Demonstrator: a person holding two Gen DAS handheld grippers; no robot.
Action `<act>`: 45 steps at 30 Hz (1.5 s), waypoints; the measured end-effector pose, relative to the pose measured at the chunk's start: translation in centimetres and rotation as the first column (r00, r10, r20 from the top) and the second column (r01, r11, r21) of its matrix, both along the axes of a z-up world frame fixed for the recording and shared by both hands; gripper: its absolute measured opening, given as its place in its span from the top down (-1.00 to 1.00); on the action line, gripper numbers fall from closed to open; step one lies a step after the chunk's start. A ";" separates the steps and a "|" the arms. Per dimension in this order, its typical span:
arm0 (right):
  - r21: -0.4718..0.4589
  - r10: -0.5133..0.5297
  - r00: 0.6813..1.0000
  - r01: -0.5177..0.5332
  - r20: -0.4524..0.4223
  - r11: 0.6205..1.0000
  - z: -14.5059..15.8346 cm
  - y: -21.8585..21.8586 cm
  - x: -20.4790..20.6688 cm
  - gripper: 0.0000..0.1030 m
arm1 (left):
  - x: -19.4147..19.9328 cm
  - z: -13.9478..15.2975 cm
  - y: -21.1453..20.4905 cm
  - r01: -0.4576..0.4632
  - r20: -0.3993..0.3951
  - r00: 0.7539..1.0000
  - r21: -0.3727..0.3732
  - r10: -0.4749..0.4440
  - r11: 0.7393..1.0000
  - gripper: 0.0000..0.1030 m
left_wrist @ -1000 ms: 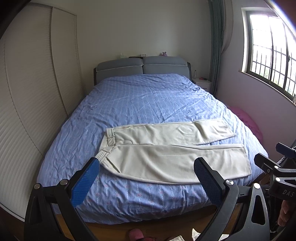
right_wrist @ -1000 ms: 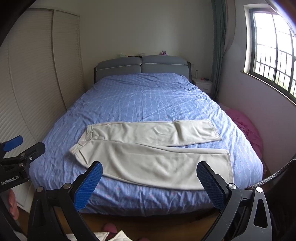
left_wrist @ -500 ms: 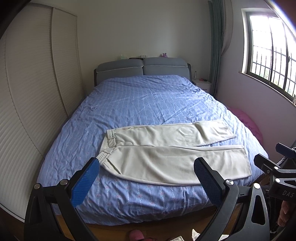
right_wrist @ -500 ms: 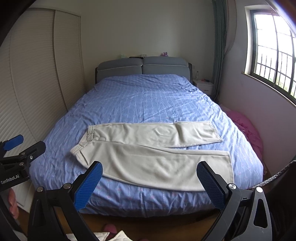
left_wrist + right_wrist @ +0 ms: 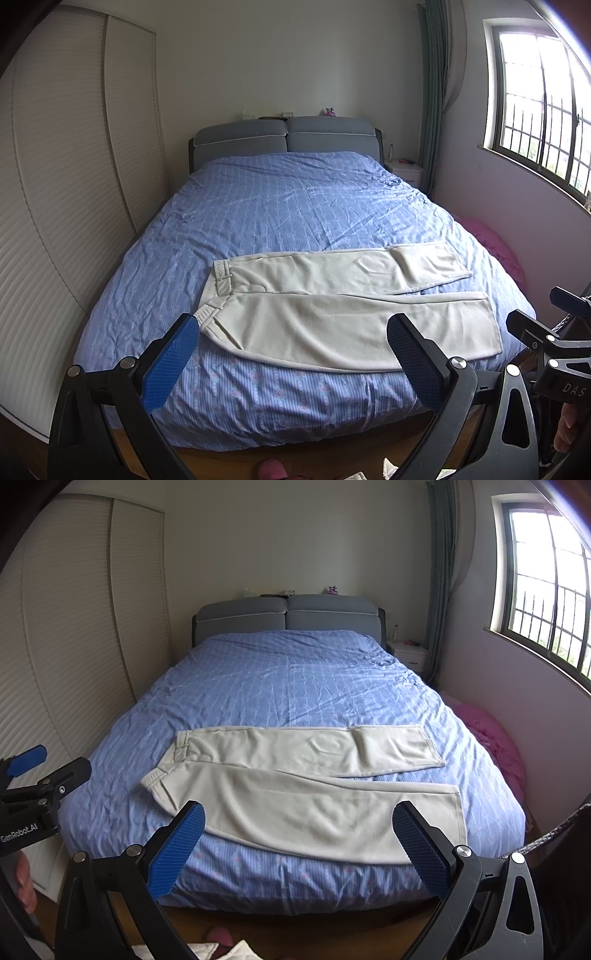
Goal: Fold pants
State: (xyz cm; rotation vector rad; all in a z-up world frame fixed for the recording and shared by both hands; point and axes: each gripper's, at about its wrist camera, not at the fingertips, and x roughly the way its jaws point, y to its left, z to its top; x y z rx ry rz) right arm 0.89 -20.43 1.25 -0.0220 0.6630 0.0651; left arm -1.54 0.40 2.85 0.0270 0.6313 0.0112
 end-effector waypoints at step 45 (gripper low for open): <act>0.081 0.048 0.979 -0.032 -0.200 0.996 -8.6 5.8 7.5 -0.99 | 6.5 -8.1 9.3 -0.117 -0.169 0.977 0.068 0.127 0.991 -1.00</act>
